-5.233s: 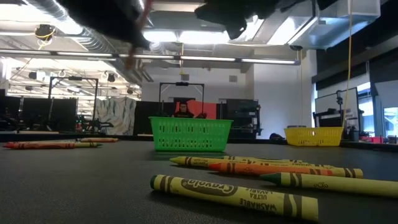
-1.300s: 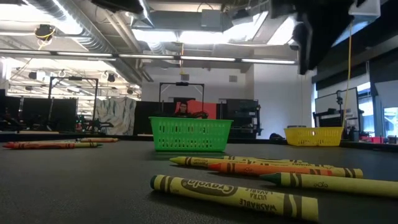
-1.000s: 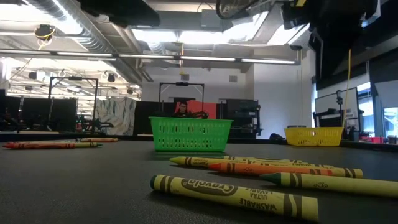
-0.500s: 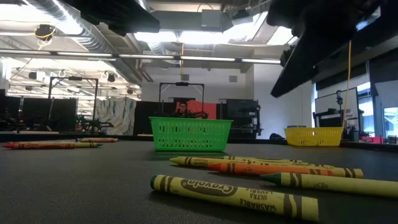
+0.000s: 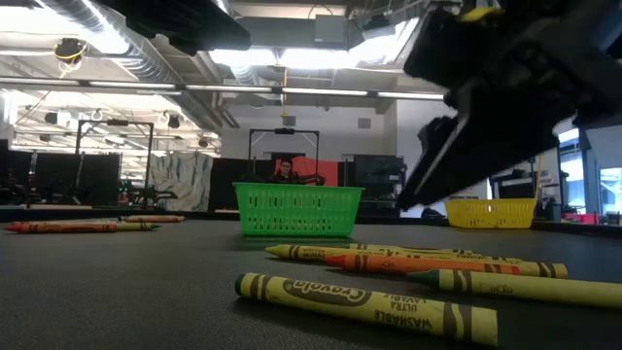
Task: Sort crayons
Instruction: Put the green crayon into the green bin
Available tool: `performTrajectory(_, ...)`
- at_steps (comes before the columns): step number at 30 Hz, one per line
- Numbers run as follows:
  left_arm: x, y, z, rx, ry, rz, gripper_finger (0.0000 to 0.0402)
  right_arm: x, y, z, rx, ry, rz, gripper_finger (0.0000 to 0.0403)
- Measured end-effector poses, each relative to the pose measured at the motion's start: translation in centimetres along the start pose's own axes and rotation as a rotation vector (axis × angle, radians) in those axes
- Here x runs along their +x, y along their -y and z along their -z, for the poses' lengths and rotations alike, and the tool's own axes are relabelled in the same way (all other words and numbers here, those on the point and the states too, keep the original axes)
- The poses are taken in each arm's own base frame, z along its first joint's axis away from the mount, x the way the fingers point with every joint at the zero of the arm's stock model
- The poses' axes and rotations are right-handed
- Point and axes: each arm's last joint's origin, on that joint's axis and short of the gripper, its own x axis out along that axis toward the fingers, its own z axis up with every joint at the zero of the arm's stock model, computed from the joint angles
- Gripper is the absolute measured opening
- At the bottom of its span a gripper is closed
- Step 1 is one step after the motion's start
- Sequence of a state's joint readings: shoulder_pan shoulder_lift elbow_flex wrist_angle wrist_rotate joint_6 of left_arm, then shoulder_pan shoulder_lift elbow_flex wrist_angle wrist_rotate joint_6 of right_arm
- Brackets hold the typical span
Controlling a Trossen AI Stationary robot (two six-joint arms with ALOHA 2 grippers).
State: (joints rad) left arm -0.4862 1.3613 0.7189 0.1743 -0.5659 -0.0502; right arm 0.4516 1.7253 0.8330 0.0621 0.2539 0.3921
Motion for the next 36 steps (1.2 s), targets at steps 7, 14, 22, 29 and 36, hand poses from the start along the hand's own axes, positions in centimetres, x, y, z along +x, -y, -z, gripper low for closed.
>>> performTrajectory(7,0.0,0.0,0.0,0.0,0.0,-0.002,0.008,1.2,-0.1,0.5,-0.06,0.003,-0.004,0.0236)
performTrajectory(14,0.0,0.0,0.0,0.001,0.0,-0.002,0.008,2.2,-0.1,1.2,-0.093,-0.022,0.008,0.0214)
performTrajectory(22,0.0,0.0,0.0,0.001,0.0,-0.002,0.008,2.2,0.4,1.6,-0.129,-0.039,0.099,0.0192)
performTrajectory(29,0.0,-0.1,0.0,0.0,-0.001,-0.005,0.008,2.1,0.7,1.8,-0.134,-0.083,0.133,0.0125)
performTrajectory(36,0.3,-0.6,0.0,-0.023,-0.004,-0.023,0.008,2.1,0.8,2.0,-0.138,-0.094,0.137,0.0056)
